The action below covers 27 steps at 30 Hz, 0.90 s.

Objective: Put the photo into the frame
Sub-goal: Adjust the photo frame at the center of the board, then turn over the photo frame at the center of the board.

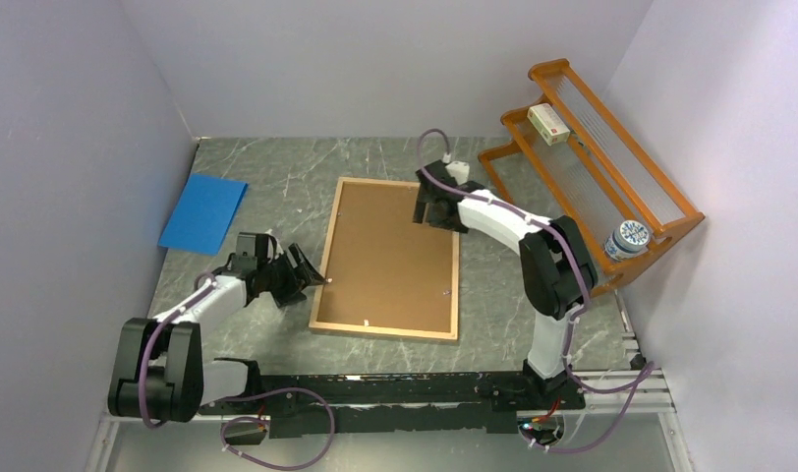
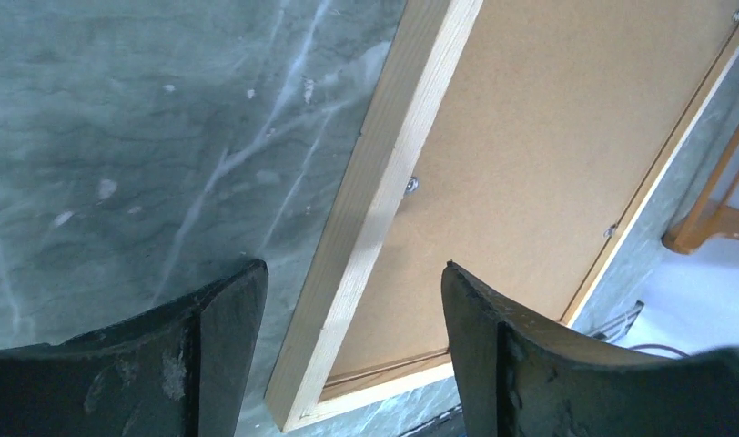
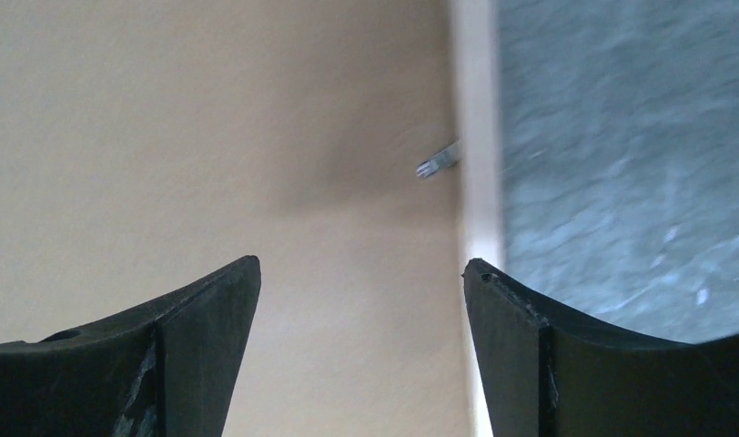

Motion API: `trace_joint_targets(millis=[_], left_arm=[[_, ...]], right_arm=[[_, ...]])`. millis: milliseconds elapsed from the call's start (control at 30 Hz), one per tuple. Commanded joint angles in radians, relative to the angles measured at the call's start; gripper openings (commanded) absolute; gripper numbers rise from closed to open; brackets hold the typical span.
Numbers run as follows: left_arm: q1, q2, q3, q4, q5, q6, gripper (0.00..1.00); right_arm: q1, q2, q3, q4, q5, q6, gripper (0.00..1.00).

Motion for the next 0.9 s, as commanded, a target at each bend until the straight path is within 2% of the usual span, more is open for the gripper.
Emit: trace_joint_targets(millis=[0, 233, 433, 600, 867], left_arm=[[-0.003, -0.067, -0.003, -0.029, -0.09, -0.024, 0.75], [-0.003, -0.158, -0.026, -0.083, -0.177, -0.073, 0.76], [-0.003, -0.235, -0.042, -0.15, -0.244, -0.105, 0.76], [-0.003, -0.26, -0.045, -0.188, -0.281, -0.115, 0.76], [-0.003, -0.268, -0.079, -0.159, -0.285, -0.135, 0.77]], right_arm=[[0.161, 0.018, 0.133, -0.093, 0.095, 0.06, 0.85], [0.387, 0.252, 0.464, -0.179, 0.058, 0.133, 0.78], [0.492, 0.448, 0.736, -0.293, 0.092, 0.172, 0.7], [0.513, 0.511, 0.81, -0.311, 0.113, 0.177, 0.65], [0.541, 0.593, 0.893, -0.315, 0.118, 0.101, 0.56]])
